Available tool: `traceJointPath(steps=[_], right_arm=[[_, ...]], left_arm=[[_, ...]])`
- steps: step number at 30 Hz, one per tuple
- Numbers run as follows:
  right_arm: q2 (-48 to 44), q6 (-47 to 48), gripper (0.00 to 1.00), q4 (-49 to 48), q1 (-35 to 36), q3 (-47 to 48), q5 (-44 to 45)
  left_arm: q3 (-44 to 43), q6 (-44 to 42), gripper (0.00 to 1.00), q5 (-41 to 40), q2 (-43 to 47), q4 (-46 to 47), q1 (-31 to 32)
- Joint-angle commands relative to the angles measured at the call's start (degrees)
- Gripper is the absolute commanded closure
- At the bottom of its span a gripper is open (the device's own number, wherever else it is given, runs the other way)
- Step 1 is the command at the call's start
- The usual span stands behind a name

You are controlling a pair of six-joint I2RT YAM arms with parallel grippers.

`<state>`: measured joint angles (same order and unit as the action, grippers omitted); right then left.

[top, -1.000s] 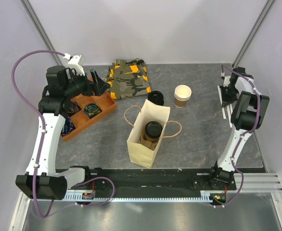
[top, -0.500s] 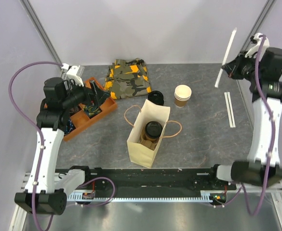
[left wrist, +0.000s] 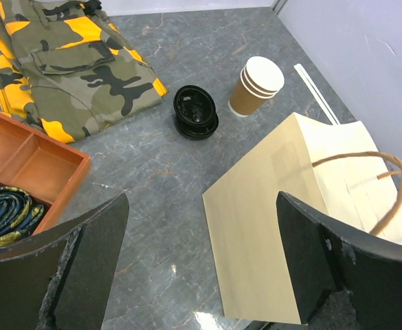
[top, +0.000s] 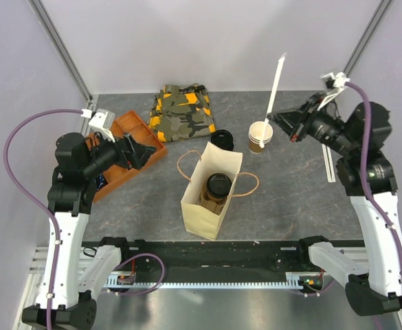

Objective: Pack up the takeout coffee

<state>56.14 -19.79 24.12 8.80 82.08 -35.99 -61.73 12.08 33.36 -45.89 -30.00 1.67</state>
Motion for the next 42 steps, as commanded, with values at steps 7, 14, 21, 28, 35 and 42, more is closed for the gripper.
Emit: traceJointPath(steps=[7, 14, 21, 28, 35, 42], right_arm=[[0.5, -1.2, 1.0, -15.3, 17.2, -11.8, 3.9], [-0.3, -0.2, 1.0, -18.0, 27.1, -18.3, 8.0], [-1.6, 4.9, 1.0, -18.2, 33.9, -22.0, 10.8], [-2.6, 6.8, 0.79, -17.3, 36.3, -24.5, 12.8], [-3.0, 9.7, 0.41, -15.6, 36.3, -22.1, 15.4], [0.3, 13.3, 0.07, -11.9, 35.9, -10.9, 26.6]], left_arm=[[-3.1, -5.2, 0.04, -1.1, 2.3, -6.8, -0.3], [-4.3, -8.1, 0.03, -2.0, 2.7, -9.6, -0.3], [-3.0, -8.2, 0.02, -2.1, 3.4, -9.6, -0.3], [-2.8, -9.2, 0.02, -2.4, 3.6, -10.2, -0.3], [-3.0, -10.0, 0.02, -1.6, 2.3, -9.7, -0.3], [-7.9, -12.0, 0.0, 1.3, -3.5, -15.3, -0.2]])
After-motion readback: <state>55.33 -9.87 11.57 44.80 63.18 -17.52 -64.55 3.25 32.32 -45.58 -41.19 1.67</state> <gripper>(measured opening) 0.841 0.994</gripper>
